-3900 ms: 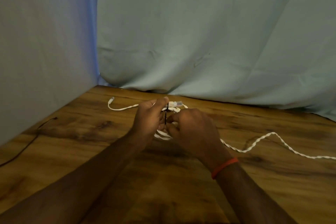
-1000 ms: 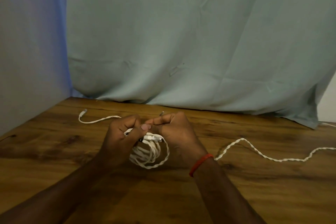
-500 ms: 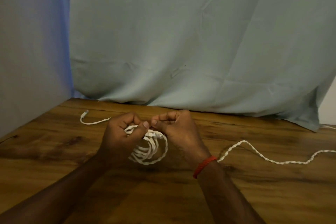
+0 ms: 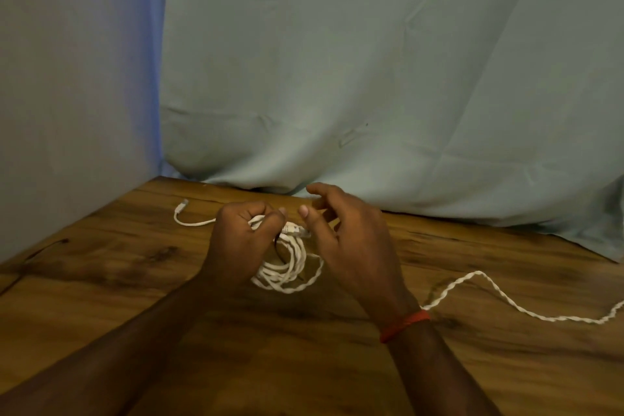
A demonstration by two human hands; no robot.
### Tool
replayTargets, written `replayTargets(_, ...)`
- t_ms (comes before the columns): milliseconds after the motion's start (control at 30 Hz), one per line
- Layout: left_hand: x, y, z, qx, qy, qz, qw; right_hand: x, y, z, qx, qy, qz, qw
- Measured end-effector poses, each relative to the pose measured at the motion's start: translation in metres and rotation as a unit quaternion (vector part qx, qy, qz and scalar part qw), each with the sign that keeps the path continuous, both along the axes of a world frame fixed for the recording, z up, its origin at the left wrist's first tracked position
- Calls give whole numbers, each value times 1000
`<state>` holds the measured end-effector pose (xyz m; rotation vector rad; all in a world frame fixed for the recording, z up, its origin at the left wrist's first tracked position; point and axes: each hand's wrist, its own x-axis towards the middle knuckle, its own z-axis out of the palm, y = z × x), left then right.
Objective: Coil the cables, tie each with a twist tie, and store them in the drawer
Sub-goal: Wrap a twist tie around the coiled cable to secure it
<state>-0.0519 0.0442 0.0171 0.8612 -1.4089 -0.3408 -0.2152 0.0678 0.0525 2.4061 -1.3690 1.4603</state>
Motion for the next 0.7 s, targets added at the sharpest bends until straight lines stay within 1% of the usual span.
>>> replayTargets(67,1,-3,1,19,27,12,999,5,4,3,-54,-27,23,998)
replayTargets(133,1,-6,2,45,60,12,997,9,9,2,-81,0,18,997)
replayTargets(200,3,-8,1,60,74,9,995,13,14,3,-93,76,-6,993)
replayTargets(233,2,-9,0,65,72,7,995,14,16,2,-99,132,-26,986)
replayTargets(300,3,-10,-2,75,69,10,995,21,14,-7,-79,237,-59,967)
replayTargets(367,2,-10,-4,82,76,13,994,26,11,-20,-68,278,-103,953)
replayTargets(467,0,-11,-6,104,120,-18,987,33,12,-31,-71,286,-171,940)
replayTargets(533,-2,-10,-5,119,153,-48,980,36,15,-31,-88,271,-189,940)
replayTargets(633,-5,-10,-3,138,194,-85,967,38,20,-28,-87,265,-218,935)
replayTargets(700,-7,-10,-4,147,207,-104,962,38,19,-29,-81,266,-227,933)
